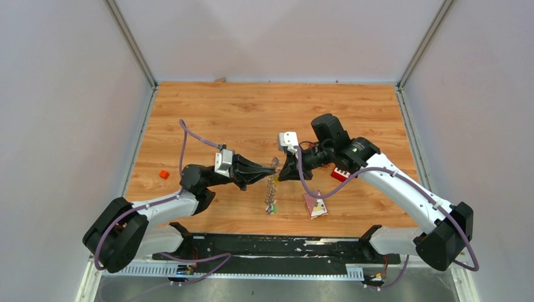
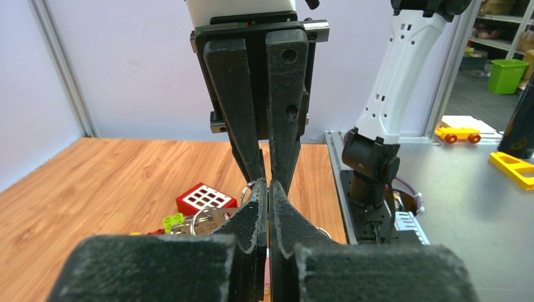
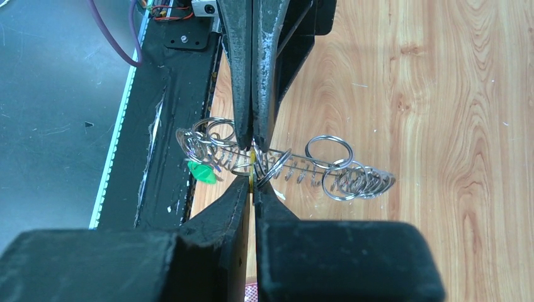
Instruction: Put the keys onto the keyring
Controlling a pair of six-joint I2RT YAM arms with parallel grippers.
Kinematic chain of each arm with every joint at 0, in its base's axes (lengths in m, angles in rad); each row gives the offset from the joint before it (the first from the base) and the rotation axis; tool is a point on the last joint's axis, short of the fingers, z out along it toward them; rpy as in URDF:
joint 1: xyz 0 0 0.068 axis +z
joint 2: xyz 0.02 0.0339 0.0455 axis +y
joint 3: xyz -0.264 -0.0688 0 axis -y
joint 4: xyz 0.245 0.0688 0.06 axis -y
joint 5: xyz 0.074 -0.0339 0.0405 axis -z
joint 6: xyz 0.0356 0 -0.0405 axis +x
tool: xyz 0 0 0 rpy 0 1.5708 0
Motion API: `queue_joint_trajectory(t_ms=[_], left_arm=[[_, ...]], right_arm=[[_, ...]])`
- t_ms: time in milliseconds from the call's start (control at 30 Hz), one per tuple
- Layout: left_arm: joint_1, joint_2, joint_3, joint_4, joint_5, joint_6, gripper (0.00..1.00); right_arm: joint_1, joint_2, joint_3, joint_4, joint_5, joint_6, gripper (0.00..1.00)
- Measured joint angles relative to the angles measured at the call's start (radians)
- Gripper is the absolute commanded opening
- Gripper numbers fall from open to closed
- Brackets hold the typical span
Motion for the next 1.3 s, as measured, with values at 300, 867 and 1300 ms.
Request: queue_joint_trajectory(t_ms=[300,867,1300], left_arm=[[0.000,0.017,0.000,0.030,-0.005,-0.006,0.00],[0.001,0.028,0.000,0.035,-0.049,0.002,0.00],[0.002,0.030,-0.004,0.026,-0.037,0.005,0.00]], right_arm=[[0.000,-0.003,-0.013,0.043,-0.023,0.031,0.00],[0.036,-0.014,-0.041,0.105,0.028,0.078,0.03],[0.015,-0.092,-0.041,0.107,0.112,0.068,0.30]])
